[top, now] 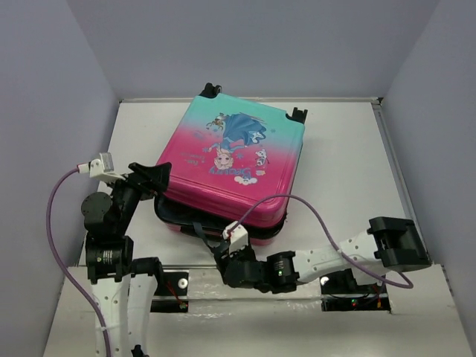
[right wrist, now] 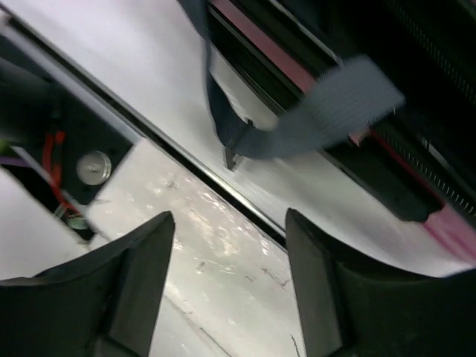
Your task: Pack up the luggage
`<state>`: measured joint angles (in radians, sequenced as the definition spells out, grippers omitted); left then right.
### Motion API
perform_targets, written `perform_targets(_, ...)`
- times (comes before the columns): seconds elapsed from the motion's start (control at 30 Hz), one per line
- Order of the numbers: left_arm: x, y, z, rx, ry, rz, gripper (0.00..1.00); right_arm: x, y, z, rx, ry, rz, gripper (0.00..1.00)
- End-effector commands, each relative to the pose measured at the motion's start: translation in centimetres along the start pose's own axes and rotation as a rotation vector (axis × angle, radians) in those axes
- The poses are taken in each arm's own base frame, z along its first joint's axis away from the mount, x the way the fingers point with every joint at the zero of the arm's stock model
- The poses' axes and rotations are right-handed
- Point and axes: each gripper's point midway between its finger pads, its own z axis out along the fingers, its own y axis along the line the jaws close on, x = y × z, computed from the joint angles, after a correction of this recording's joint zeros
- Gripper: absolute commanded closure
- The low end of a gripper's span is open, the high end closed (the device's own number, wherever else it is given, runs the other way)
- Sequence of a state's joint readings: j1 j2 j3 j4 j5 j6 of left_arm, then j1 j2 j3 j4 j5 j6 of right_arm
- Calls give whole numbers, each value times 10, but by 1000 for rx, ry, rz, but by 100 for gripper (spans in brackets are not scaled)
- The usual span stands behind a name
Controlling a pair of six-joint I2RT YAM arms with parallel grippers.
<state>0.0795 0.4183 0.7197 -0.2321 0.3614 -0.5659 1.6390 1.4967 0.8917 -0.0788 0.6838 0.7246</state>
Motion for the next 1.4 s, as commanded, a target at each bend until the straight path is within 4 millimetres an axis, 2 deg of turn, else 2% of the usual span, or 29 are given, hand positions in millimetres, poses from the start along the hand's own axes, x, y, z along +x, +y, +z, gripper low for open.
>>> perform_targets(0.0, -44, -26, -17, 33, -135, 122, 1, -7, -9, 7, 109, -105, 213, 26)
perform_targets(0.03, -46, -27, -19, 34, -141, 129, 1, -5, -13, 10, 133, -120, 220, 19)
perform_targets(0.1, -42, -26, -20, 35, -133, 131, 1, -4, -13, 13, 145, -131, 243, 15)
perform_targets(0.33, -15, -7, -16, 17, -87, 116, 1, -11, -17, 34, 136, -167, 286, 20)
perform_targets(0.43, -7, -1, -15, 12, -71, 114, 1, -13, -16, 40, 128, -179, 293, 28)
perform_targets(0.53, 0, 5, -14, 3, -57, 114, 1, -23, -19, 48, 153, -211, 299, 39)
perform_targets(0.57, 2, 6, -13, 2, -55, 114, 1, -25, -19, 48, 153, -217, 297, 44)
perform_targets(0.6, 6, 10, -12, -6, -46, 117, 1, -27, -18, 49, 153, -225, 296, 53)
perform_targets(0.73, 14, 17, -10, -19, -26, 122, 1, -31, -21, 54, 176, -246, 297, 72)
perform_targets(0.77, 15, 18, -10, -21, -26, 124, 1, -31, -21, 54, 175, -249, 303, 80)
perform_targets(0.87, 15, 21, -10, -29, -28, 135, 1, -36, -19, 50, 160, -251, 303, 92)
perform_targets(0.97, 9, 21, -12, -39, -47, 157, 1, -52, -8, 41, 102, -257, 310, 93)
perform_targets(1.07, -1, 21, -13, -64, -75, 180, 1, -87, 5, 23, 34, -317, 321, 93)
perform_targets(1.17, 2, 24, -11, -65, -72, 175, 1, -118, 12, 12, 9, -390, 301, 93)
perform_targets(1.27, 6, 26, -9, -64, -68, 168, 1, -137, 15, 12, 17, -444, 288, 93)
perform_targets(1.3, 5, 26, -10, -64, -72, 172, 1, -150, 15, 12, 20, -480, 297, 93)
perform_targets(1.37, 5, 26, -9, -65, -70, 172, 1, -168, 7, 18, 40, -540, 312, 93)
